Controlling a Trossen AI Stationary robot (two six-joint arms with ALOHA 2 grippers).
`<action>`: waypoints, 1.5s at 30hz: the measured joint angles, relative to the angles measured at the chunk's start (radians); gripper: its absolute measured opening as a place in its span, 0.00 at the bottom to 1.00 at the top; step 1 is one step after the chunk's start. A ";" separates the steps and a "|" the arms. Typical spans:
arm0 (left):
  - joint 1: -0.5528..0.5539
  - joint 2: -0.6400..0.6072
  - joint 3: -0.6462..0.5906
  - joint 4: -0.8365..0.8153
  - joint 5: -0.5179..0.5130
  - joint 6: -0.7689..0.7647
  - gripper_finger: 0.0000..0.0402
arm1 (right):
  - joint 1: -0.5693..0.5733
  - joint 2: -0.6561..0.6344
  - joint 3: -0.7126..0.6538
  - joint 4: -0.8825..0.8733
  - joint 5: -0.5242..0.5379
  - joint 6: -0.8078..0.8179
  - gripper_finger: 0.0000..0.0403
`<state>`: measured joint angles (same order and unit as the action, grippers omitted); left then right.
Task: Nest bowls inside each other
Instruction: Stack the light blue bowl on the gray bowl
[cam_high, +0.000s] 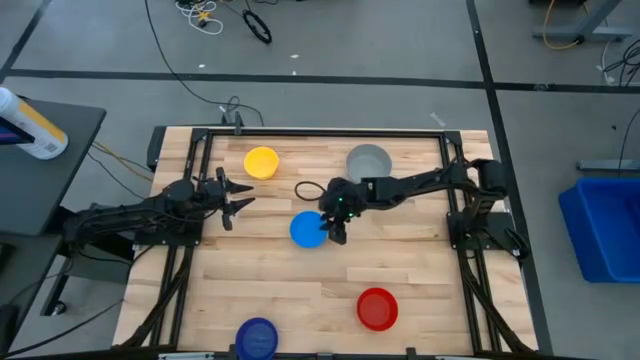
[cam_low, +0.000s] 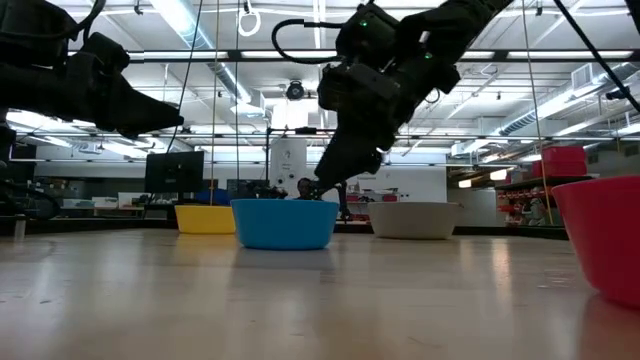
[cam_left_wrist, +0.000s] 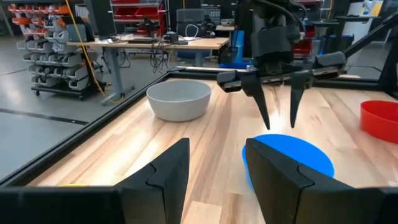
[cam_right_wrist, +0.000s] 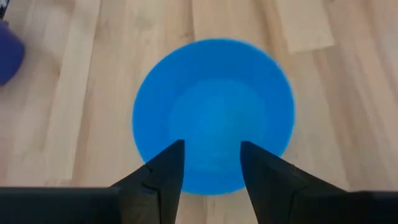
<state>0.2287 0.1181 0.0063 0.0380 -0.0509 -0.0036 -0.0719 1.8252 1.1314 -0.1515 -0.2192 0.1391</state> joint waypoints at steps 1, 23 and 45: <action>0.000 0.000 0.000 0.000 -0.001 0.000 0.42 | -0.004 0.000 0.004 -0.003 0.002 0.001 0.41; 0.000 0.000 0.000 0.001 -0.002 -0.018 0.42 | -0.064 0.124 0.011 0.069 0.008 0.083 0.35; 0.000 0.000 0.000 -0.005 -0.007 -0.017 0.42 | -0.007 0.118 0.274 -0.190 0.300 -0.087 0.00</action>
<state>0.2287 0.1181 0.0063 0.0326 -0.0578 -0.0209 -0.0787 1.9436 1.4059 -0.3416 0.0807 0.0518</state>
